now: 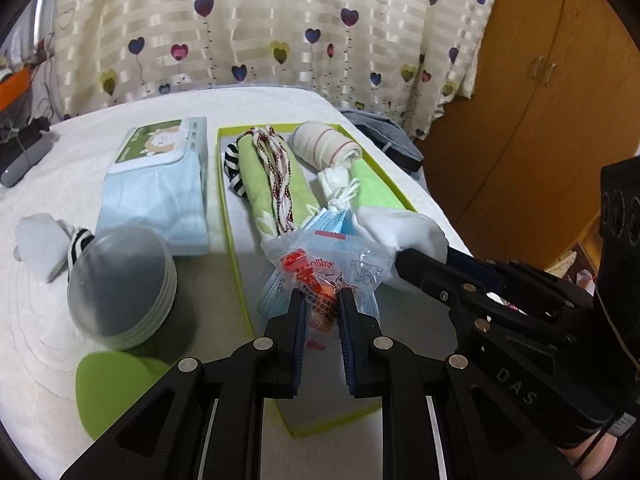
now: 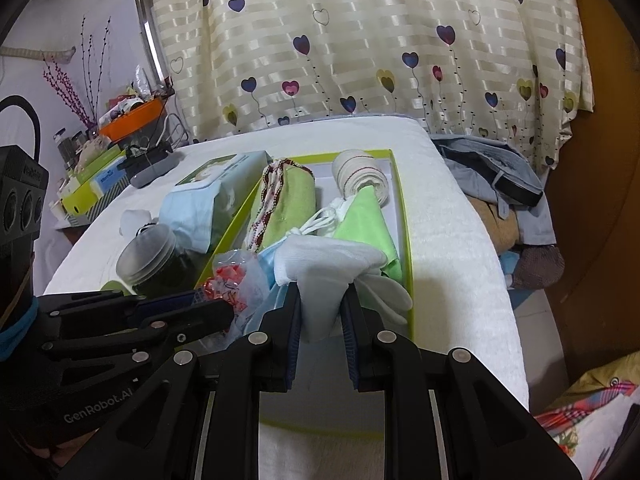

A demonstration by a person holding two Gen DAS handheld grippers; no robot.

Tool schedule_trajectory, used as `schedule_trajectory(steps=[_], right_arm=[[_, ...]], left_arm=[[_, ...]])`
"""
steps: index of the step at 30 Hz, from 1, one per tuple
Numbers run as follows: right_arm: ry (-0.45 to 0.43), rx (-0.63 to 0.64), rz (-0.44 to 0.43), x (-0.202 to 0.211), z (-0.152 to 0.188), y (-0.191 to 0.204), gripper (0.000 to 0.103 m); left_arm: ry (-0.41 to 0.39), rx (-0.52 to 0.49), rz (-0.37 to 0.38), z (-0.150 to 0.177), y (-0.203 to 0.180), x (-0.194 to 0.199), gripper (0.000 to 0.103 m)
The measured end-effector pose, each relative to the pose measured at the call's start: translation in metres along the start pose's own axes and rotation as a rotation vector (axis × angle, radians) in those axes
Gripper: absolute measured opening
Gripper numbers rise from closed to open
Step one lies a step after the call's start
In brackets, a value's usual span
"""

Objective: Organize soft objects
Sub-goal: 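Carry the snack bag and white sock with both grippers over the green box, then open both grippers to drop the snack bag and white sock into the box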

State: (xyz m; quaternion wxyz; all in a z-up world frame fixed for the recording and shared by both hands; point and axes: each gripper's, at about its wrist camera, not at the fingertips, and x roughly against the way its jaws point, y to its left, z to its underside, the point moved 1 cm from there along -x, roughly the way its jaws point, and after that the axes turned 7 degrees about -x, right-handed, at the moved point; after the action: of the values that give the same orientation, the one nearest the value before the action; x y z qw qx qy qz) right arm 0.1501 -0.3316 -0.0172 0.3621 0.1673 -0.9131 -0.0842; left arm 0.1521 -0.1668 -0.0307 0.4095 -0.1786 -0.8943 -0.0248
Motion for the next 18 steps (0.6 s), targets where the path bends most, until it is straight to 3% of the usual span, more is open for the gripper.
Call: schedule_trajectory(steps=[8, 10, 12, 18], right_arm=[[0.008, 0.007, 0.007, 0.005, 0.004, -0.002, 0.024], [0.007, 0.011, 0.015, 0.008, 0.007, 0.000, 0.029], [-0.002, 0.010, 0.017, 0.013, 0.009, 0.001, 0.041], [-0.025, 0.013, 0.041, 0.028, 0.012, 0.004, 0.041]], left_arm=[[-0.008, 0.011, 0.014, -0.002, 0.001, 0.002, 0.015], [-0.014, 0.006, 0.018, -0.002, 0.000, 0.005, 0.017], [-0.018, 0.000, 0.030, -0.001, -0.002, 0.009, 0.017], [-0.044, -0.014, 0.042, 0.003, -0.005, 0.023, 0.021]])
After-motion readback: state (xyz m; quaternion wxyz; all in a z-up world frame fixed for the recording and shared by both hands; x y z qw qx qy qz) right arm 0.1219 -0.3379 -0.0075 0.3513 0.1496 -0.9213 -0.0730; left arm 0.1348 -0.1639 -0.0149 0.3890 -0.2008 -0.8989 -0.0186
